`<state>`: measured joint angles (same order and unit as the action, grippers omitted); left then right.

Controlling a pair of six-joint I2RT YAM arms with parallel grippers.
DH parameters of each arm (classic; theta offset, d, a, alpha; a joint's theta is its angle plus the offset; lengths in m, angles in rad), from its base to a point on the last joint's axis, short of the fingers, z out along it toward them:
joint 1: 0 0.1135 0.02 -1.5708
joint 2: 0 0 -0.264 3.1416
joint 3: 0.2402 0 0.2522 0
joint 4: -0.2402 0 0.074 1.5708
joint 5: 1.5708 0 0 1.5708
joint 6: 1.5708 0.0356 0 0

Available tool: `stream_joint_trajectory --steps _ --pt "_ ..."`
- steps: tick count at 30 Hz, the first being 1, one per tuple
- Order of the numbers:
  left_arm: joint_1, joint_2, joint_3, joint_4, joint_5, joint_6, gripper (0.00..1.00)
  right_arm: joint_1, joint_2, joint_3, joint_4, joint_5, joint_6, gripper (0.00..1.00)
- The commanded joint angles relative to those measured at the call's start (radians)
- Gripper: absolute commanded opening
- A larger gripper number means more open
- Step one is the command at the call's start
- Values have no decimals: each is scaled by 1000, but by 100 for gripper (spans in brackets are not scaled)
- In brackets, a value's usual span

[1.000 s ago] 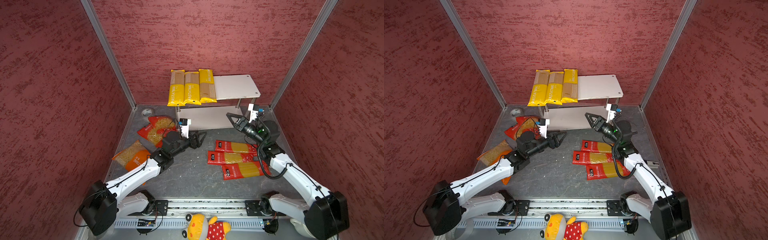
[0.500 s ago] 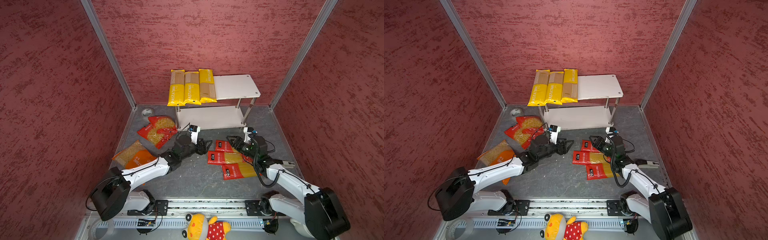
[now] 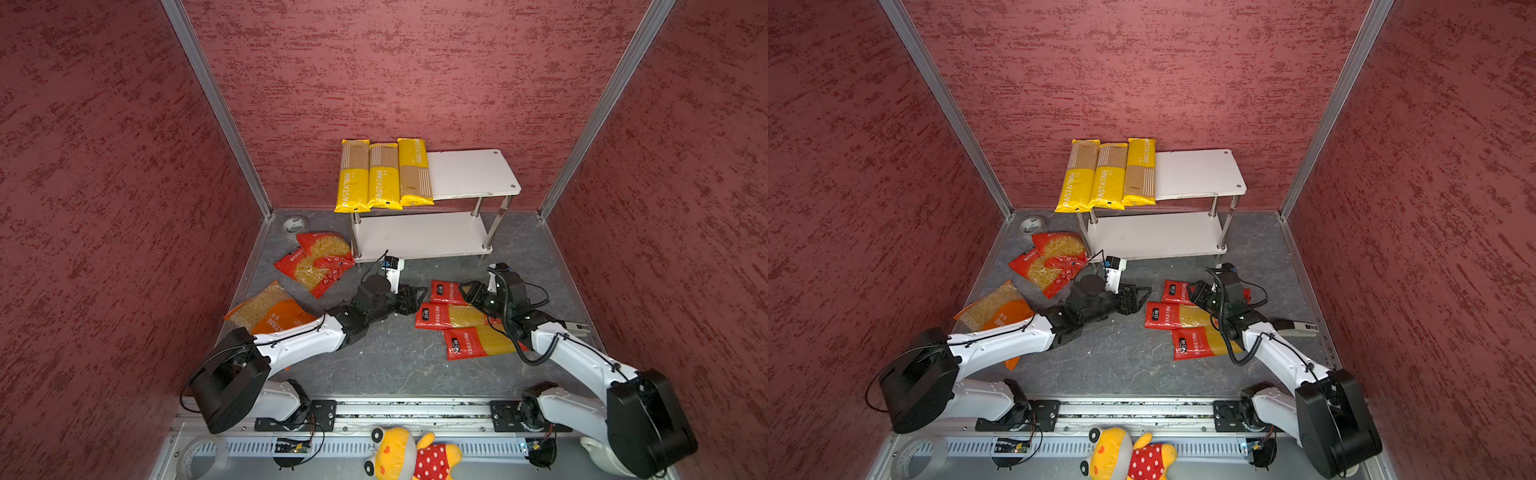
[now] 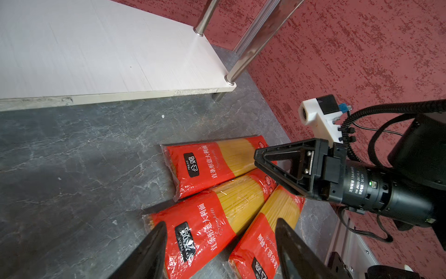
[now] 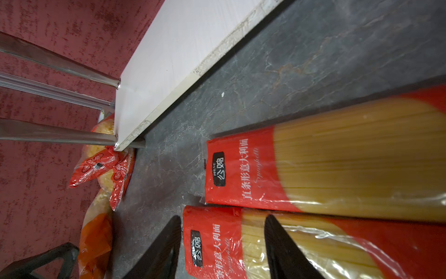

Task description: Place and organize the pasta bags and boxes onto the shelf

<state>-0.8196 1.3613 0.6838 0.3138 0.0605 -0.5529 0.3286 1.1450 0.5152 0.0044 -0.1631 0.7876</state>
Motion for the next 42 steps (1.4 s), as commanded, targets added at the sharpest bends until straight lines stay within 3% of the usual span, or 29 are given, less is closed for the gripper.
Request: stream_joint_trajectory --steps 1,8,16,26,32,42 --pt "-12 7 -23 23 -15 -36 70 6 2 25 -44 54 -21 57" --pt "-12 1 -28 22 -15 -45 70 26 85 35 -13 50 -16 58" --pt "-13 -20 -47 27 -19 -51 70 153 195 82 -10 87 -8 58" --pt "-10 -112 -116 5 -95 -36 70 341 196 169 -236 85 -95 57" --pt "14 -180 -187 -10 -119 -30 70 375 185 167 -310 89 -88 57" --pt "40 -239 -230 -22 -103 -19 71 453 469 302 -199 40 -26 56"
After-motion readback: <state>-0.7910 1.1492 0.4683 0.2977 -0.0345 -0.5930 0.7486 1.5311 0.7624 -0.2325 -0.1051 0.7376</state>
